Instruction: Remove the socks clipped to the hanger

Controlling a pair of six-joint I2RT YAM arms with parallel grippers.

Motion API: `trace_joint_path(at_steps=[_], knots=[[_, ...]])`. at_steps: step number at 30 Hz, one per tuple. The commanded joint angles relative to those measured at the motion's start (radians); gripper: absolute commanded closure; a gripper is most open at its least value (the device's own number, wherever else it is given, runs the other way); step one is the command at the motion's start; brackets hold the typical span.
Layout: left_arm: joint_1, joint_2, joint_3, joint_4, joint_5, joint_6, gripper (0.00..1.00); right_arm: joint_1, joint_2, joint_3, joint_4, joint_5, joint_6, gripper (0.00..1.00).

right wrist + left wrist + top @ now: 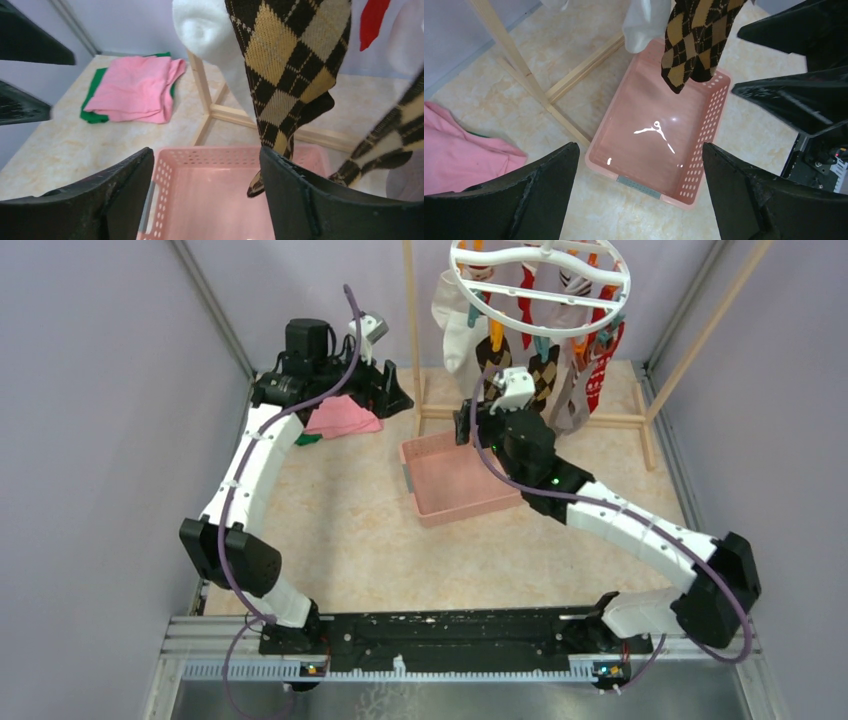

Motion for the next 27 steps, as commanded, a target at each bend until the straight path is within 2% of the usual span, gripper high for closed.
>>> trace_joint_path(at_steps=[1,3,7,10,15,21,27], knots=[[0.002,0.023,0.075,-0.046,0.038,-0.058,0.01,-0.012,0.115,0.091,0.084,0.130,-0.085,0.29],[0.002,0.014,0.068,-0.049,0.042,-0.062,0.01,-0.038,0.146,0.111,0.083,0.165,-0.081,0.34],[0.002,-0.017,0.031,-0.055,0.048,-0.049,0.01,-0.076,0.148,0.095,0.100,0.179,-0.061,0.32],[0.002,-0.025,0.016,-0.057,0.046,-0.051,0.01,-0.096,0.149,0.081,0.112,0.176,-0.051,0.35],[-0.001,-0.020,0.002,-0.060,0.043,-0.060,0.01,-0.140,0.170,0.089,0.127,0.090,-0.030,0.58],[-0.008,-0.026,-0.029,-0.057,0.059,-0.072,0.01,-0.144,0.123,0.087,0.099,-0.075,-0.014,1.00],[-0.057,-0.048,-0.089,-0.042,0.069,-0.072,0.01,-0.144,-0.009,0.021,0.047,-0.257,0.066,1.00]])
